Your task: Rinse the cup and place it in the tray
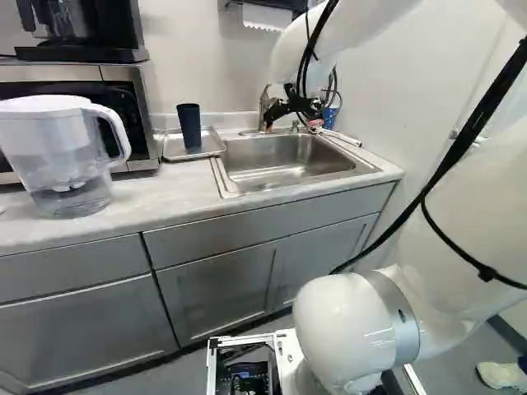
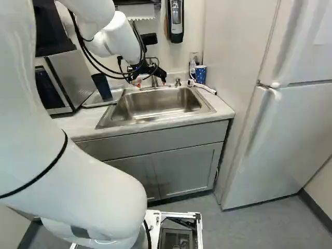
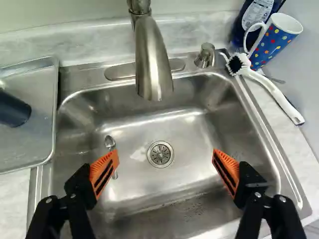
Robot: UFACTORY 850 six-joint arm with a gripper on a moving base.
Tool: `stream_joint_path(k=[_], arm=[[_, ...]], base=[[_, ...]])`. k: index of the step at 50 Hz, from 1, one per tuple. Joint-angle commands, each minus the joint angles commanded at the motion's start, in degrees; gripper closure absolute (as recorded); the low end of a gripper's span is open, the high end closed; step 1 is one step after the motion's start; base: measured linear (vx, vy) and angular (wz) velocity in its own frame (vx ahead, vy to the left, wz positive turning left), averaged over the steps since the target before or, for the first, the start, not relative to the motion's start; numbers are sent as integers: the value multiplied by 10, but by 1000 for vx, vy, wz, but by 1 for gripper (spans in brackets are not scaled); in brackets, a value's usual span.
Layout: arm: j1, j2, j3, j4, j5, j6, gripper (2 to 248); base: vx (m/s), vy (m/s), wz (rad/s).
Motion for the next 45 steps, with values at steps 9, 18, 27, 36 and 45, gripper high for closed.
stream_joint_path(k=[9,18,27,36,45], arm=[[0,0,0,0,0,0,3],[0,0,0,0,0,0,3],[0,0,0,0,0,0,3],[0,0,0,0,0,0,3],[0,0,0,0,0,0,3]], base=[[0,0,0],[-24,4,-6],[-27,14,-5],[-76,31,1],[-105,33,8]])
